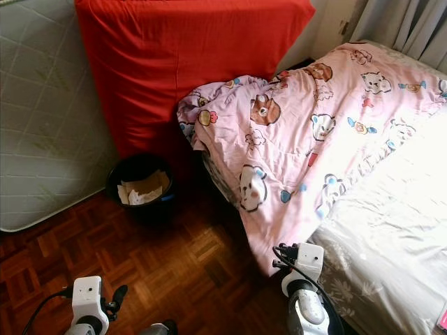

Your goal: Clean up the room

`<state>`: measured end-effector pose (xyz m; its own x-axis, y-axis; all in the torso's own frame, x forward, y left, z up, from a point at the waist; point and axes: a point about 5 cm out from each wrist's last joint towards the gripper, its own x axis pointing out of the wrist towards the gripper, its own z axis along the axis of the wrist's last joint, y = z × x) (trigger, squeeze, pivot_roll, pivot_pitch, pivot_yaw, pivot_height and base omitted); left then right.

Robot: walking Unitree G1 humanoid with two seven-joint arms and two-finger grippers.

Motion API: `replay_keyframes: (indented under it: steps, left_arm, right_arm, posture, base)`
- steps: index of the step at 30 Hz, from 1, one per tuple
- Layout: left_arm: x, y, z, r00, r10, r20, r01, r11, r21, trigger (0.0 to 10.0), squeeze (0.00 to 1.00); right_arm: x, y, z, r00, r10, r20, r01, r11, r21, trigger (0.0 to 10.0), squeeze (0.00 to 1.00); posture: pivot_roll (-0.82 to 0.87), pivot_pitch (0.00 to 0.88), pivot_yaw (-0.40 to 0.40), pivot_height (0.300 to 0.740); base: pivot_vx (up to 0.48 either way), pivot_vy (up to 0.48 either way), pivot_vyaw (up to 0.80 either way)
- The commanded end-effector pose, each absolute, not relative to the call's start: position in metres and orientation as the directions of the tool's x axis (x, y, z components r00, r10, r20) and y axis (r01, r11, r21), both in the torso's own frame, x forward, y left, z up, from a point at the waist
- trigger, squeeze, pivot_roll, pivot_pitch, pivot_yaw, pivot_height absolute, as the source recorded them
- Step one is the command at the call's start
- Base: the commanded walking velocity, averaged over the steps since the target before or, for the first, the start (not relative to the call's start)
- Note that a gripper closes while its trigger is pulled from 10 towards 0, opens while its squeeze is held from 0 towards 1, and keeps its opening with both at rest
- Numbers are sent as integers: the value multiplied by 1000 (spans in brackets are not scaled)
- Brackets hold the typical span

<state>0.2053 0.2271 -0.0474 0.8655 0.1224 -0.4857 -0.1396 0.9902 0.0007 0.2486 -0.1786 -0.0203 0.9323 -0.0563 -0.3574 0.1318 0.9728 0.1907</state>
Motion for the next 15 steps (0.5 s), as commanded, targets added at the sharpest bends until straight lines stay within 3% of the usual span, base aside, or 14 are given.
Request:
replay_keyframes:
  steps: [1, 2, 7, 12, 15]
  left_arm:
    - [195, 225, -55, 841, 114, -529, -129, 992, 8, 10000, 0]
    - [195, 224, -55, 841, 113, -529, -129, 992, 7, 10000, 0]
    - [196, 222, -57, 829, 98, -550, -126, 992, -12, 10000, 0]
    - [189, 222, -64, 782, 105, -615, -141, 990, -9, 10000, 0]
    - [185, 222, -68, 760, 96, -643, -125, 992, 0, 10000, 0]
  right_arm:
    - [244, -180, -26, 920, -60, -387, 145, 970, 193, 10000, 753]
    - [243, -179, -27, 916, -57, -397, 144, 970, 195, 10000, 0]
    - [234, -180, -39, 881, -57, -469, 170, 965, 201, 10000, 0]
    - [211, -188, -62, 772, -110, -626, 287, 939, 189, 10000, 0]
    - [204, -189, -66, 755, -106, -647, 281, 944, 172, 10000, 0]
  posture:
    - [130, 171, -61, 740]
    - [130, 171, -61, 740]
    - [123, 168, -58, 740]
    - [118, 162, -53, 740]
    - [120, 161, -53, 740]
  base:
    - [0, 0, 0]
    - [0, 0, 0]
    - [0, 0, 0]
    - [0, 0, 0]
    - [0, 0, 0]
